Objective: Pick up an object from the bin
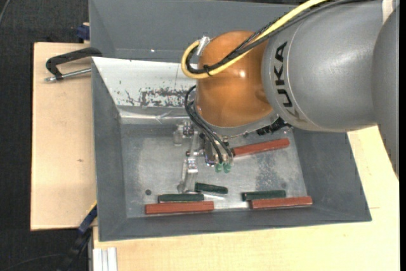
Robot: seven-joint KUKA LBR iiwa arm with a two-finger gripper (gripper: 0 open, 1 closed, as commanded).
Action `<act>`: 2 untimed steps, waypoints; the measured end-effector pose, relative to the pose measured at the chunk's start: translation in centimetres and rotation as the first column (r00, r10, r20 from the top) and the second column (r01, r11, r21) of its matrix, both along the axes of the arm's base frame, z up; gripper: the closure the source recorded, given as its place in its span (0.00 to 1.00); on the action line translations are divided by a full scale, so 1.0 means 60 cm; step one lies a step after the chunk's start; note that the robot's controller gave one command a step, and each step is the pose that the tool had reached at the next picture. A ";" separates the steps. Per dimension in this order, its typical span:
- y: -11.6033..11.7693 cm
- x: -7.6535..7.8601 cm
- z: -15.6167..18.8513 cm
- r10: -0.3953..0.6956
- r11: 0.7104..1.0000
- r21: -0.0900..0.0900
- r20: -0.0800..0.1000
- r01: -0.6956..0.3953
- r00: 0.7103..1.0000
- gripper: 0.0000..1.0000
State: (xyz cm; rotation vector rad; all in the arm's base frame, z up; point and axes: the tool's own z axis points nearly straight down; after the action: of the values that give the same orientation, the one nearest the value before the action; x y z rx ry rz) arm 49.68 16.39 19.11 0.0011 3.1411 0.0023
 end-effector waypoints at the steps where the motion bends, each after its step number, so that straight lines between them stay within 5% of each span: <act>1: -0.164 0.052 -0.206 0.164 0.986 -0.002 -0.006 -0.164 0.986 0.00; 2: -0.147 -0.010 -0.200 0.170 0.986 0.000 -0.002 -0.170 0.986 0.00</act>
Offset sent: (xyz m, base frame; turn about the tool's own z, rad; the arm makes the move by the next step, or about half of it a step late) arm 0.0315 -0.0958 -0.1211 -0.1691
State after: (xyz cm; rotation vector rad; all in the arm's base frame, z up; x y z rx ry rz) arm 49.10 7.59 7.08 -0.2663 3.1318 0.0021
